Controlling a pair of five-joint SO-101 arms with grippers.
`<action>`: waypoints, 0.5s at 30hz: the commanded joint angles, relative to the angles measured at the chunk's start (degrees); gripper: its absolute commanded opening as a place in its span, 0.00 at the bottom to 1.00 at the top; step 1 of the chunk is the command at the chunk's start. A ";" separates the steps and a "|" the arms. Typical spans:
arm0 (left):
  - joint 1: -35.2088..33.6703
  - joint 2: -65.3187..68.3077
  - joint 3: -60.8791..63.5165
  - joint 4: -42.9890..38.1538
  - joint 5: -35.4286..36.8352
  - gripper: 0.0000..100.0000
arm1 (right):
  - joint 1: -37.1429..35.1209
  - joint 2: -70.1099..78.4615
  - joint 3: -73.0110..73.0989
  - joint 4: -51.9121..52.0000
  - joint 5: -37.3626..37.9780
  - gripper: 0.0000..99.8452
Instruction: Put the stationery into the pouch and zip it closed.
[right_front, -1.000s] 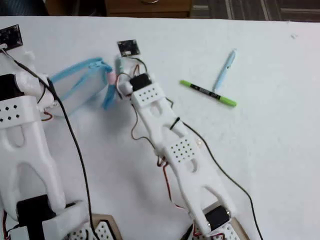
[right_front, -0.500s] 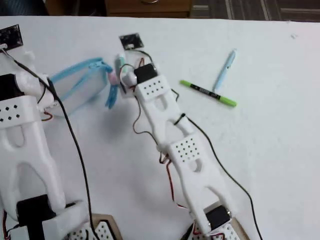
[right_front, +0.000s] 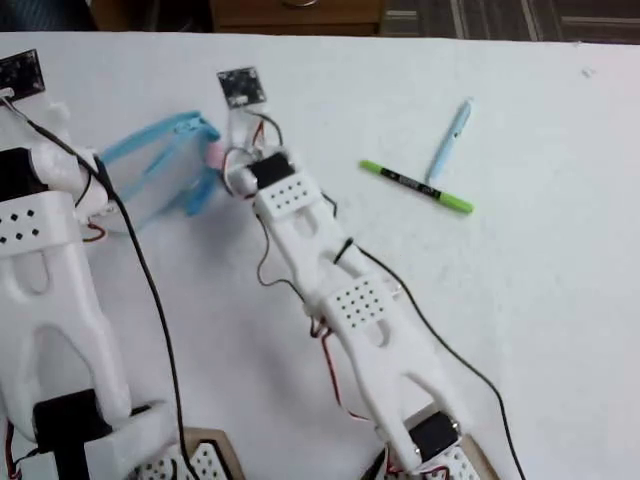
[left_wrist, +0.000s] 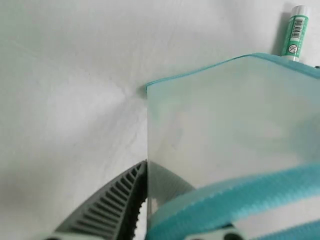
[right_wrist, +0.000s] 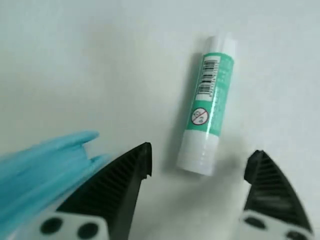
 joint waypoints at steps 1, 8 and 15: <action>-0.40 -0.04 -0.79 0.09 -0.09 0.02 | -0.13 0.48 -0.79 -2.15 0.18 0.16; -0.40 -0.04 -0.79 0.18 -0.09 0.02 | 0.13 -0.48 -1.49 5.67 7.82 0.02; -0.40 -0.04 -0.79 0.18 -0.09 0.02 | 1.98 -6.37 -1.41 16.75 7.91 0.02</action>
